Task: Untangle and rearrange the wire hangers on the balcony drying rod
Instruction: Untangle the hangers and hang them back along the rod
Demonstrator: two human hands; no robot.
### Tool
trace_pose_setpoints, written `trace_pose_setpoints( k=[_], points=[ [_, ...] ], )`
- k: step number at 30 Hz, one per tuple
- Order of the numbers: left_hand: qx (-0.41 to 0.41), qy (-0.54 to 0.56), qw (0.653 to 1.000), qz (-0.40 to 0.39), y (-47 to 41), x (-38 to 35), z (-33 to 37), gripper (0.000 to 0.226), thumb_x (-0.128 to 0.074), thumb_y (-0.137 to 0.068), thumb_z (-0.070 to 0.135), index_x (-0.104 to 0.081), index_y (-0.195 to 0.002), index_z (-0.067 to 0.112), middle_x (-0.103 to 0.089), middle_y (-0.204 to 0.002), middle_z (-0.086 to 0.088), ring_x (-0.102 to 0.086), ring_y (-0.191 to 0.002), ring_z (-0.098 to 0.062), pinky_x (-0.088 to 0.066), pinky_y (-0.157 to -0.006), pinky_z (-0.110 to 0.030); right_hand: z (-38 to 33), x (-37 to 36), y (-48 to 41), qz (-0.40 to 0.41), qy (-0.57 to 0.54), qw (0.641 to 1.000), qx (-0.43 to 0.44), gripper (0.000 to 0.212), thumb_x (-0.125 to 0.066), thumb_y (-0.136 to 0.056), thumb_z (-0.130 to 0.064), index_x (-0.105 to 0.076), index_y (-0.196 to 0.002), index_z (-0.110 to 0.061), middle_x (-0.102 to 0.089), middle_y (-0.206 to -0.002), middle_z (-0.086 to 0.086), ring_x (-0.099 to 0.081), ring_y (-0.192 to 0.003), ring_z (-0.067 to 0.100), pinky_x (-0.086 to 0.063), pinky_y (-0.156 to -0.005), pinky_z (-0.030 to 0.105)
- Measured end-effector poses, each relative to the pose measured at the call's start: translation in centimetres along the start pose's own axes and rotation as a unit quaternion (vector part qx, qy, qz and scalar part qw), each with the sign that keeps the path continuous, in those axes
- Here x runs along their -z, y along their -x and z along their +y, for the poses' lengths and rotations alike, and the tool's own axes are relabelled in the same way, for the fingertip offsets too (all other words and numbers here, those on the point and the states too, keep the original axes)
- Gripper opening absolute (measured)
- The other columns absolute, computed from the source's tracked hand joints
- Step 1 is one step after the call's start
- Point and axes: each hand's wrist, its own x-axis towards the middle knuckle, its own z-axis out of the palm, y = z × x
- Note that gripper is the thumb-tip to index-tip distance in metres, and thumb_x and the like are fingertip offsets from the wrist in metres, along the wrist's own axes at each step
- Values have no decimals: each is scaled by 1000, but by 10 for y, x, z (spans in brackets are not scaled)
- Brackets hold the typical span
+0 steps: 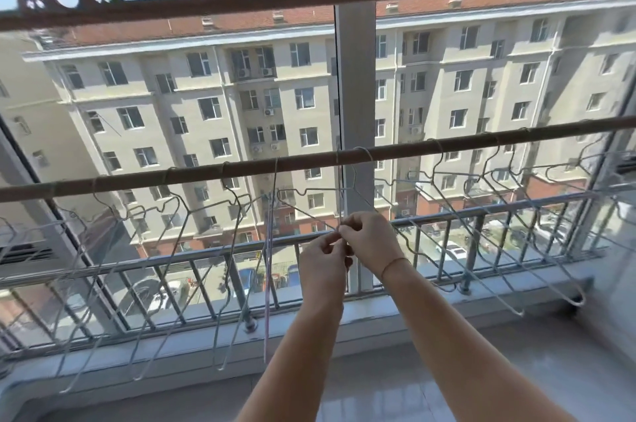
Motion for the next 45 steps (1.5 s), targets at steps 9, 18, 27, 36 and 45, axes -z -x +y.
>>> trace_pose_setpoints(
  k=[9,18,27,36,45],
  points=[
    [-17,-11,1000,21,-2,6,3,21,-49,-92,10,-70,-91,11,-56,-63,-1,-44,-55,-12,-37,-57,-26,-2,-9,-6,1,15,1000,-6,16,-58,-83,-14,-71,-87,-6,-73,-87,10,-65,-81,21,-51,-75,28],
    [-22,13,999,31,-1,8,12,22,-49,-92,8,-71,-92,11,-62,-66,0,-49,-54,-7,-40,-58,-24,-7,-15,-6,15,-23,1000,-3,17,-56,-86,-14,-68,-91,-3,-72,-91,14,-67,-88,28,-53,-84,43],
    [-56,-5,998,27,-5,9,26,22,-50,-91,8,-70,-100,9,-61,-66,-3,-47,-48,-7,-40,-53,-23,-18,-14,-14,32,-43,999,8,13,-57,-84,-13,-68,-85,-6,-72,-85,11,-67,-81,25,-55,-82,43],
    [-11,0,999,36,4,12,10,25,-44,-93,4,-69,-97,5,-61,-65,-2,-44,-48,-9,-38,-50,-23,-4,-21,-3,3,1,1000,-8,15,-58,-82,-14,-70,-83,-5,-72,-83,11,-67,-81,26,-55,-80,40],
    [38,-28,999,-18,48,29,-32,28,-45,-94,8,-71,-93,18,-60,-60,0,-49,-44,-5,-40,-43,-19,26,-27,51,-21,45,999,-11,12,-56,-86,-17,-67,-89,-14,-72,-85,2,-66,-83,18,-54,-80,34]
  ],
)
